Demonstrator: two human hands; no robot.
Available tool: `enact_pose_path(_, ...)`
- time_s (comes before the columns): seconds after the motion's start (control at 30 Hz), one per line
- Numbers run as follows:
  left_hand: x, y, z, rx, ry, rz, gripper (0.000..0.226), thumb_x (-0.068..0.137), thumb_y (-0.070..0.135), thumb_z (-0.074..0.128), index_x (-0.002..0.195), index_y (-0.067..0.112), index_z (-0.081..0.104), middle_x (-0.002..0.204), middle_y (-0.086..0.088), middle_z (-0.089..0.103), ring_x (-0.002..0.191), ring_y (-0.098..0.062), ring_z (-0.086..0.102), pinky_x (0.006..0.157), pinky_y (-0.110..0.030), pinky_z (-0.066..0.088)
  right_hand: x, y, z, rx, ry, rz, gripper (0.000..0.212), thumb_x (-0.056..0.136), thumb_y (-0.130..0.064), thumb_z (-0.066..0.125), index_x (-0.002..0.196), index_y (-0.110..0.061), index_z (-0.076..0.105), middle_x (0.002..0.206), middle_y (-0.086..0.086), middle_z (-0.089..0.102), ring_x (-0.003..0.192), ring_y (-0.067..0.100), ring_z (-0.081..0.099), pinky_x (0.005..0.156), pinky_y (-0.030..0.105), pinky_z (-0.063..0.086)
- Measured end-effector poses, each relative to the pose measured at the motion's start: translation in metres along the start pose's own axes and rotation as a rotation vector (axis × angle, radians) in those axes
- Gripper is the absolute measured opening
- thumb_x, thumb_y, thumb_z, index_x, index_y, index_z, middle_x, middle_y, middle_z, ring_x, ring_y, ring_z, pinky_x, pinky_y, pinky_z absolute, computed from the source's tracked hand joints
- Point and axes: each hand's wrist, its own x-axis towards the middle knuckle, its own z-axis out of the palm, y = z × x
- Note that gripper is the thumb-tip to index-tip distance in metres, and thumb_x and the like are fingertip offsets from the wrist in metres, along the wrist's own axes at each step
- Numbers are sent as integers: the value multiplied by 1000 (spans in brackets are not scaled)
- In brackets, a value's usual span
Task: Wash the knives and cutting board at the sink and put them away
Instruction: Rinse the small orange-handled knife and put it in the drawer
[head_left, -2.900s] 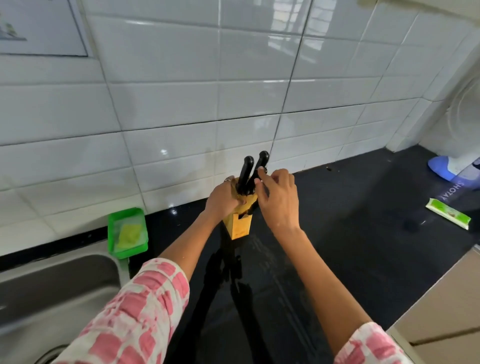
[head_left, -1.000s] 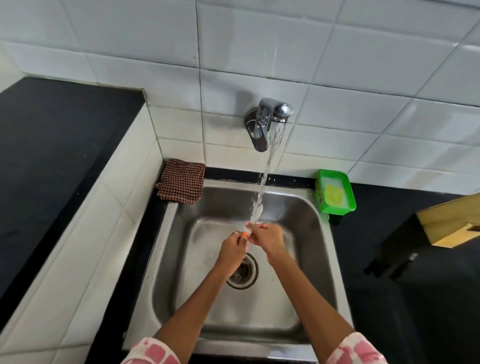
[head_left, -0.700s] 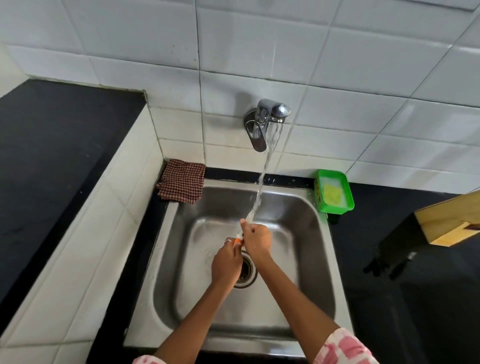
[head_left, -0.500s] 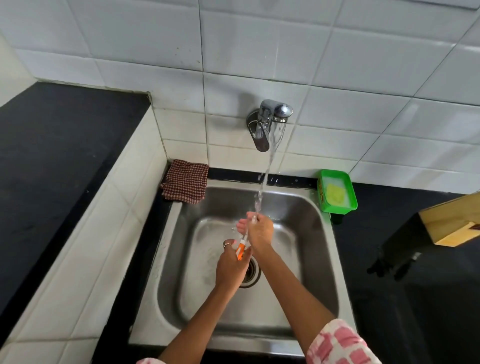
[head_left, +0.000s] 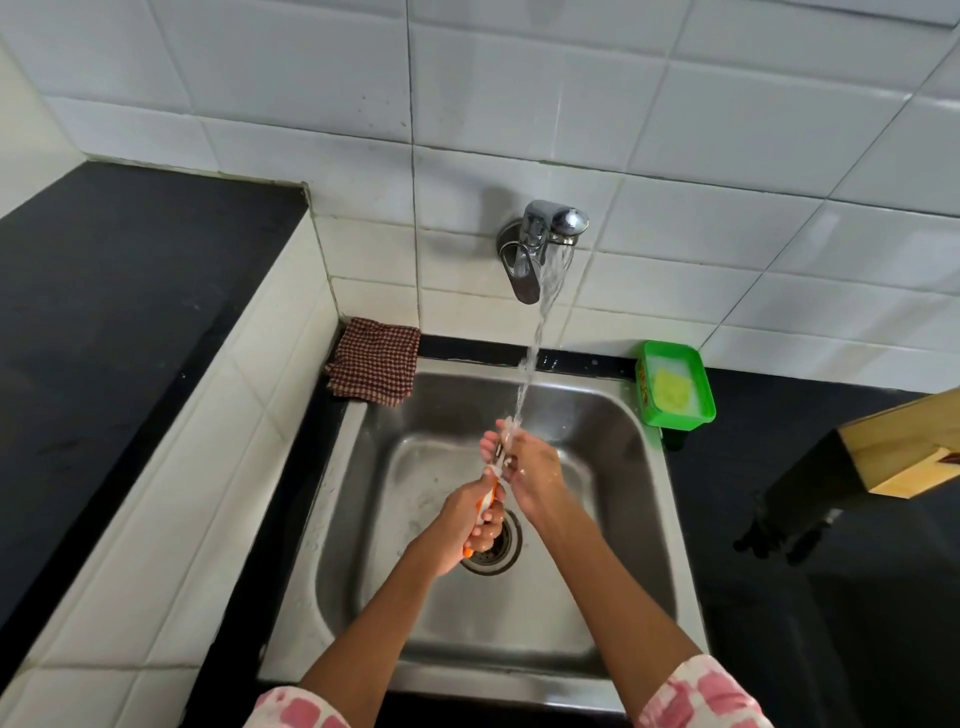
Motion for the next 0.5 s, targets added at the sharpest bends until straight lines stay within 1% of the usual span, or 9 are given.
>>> enact_pose_path(0.07, 0, 1, -1, -47, -22, 4, 39, 100, 40, 30, 74, 14, 44, 54, 5, 30, 37, -3, 20, 32, -14, 15, -1, 1, 1, -6, -61, 22, 22, 92, 2, 47, 109, -5, 60, 86, 13, 67, 69, 18, 65, 63, 26, 57)
enact_pose_path(0.1, 0, 2, 1, -47, -35, 2, 39, 100, 41, 29, 74, 15, 43, 53, 5, 30, 37, -3, 21, 32, -14, 15, -1, 1, 2, -11, -42, 20, 21, 92, 2, 48, 107, -5, 60, 82, 13, 67, 65, 17, 64, 59, 25, 56)
enact_pose_path(0.17, -1, 3, 8, -23, -54, -17, 41, 100, 43, 28, 72, 15, 41, 51, 6, 31, 36, -3, 21, 31, -14, 16, 0, 1, 5, -1, 83, 5, 13, 94, -10, 52, 94, -4, 63, 65, 9, 62, 50, 14, 56, 46, 22, 50)
enact_pose_path(0.23, 0, 3, 14, 12, -41, -36, 44, 99, 46, 28, 69, 16, 39, 49, 7, 32, 35, -3, 21, 31, -14, 16, 5, 0, 11, -50, 211, -6, 27, 94, -26, 52, 80, -6, 63, 53, 4, 53, 41, 11, 46, 37, 20, 41)
enact_pose_path(0.3, -1, 3, 15, 66, -34, -44, 46, 98, 47, 29, 66, 16, 38, 47, 7, 32, 34, -3, 21, 31, -15, 14, 8, -1, 16, -116, 253, 6, 38, 95, -37, 48, 72, -10, 58, 52, 2, 47, 40, 11, 40, 35, 20, 35)
enact_pose_path(0.37, 0, 4, 10, 90, -31, -61, 46, 98, 46, 28, 64, 17, 38, 46, 6, 32, 34, -4, 21, 31, -16, 14, 10, 0, 16, -128, 196, 44, 38, 97, -36, 43, 71, -12, 55, 54, 2, 48, 43, 11, 43, 39, 22, 38)
enact_pose_path(0.4, 0, 5, 7, 67, -25, -59, 46, 97, 45, 27, 64, 16, 39, 47, 5, 34, 34, -5, 22, 31, -16, 15, 9, -1, 17, -140, 120, 52, 30, 98, -29, 41, 78, -11, 55, 59, 3, 53, 48, 13, 49, 45, 23, 42)
enact_pose_path(0.47, 2, 9, 4, 18, 0, -4, 53, 97, 47, 22, 64, 13, 47, 50, 0, 40, 36, -7, 30, 33, -16, 20, 6, 3, 16, -200, -45, 31, 13, 97, -12, 40, 101, -12, 52, 79, 9, 64, 66, 18, 63, 60, 29, 51)
enact_pose_path(0.5, 4, 11, 4, 31, 19, 32, 58, 97, 49, 19, 70, 12, 54, 56, -2, 48, 42, -8, 40, 36, -16, 28, 7, 5, 15, -255, -82, 6, 17, 96, -8, 40, 108, -16, 50, 88, 12, 66, 74, 21, 66, 65, 32, 54)
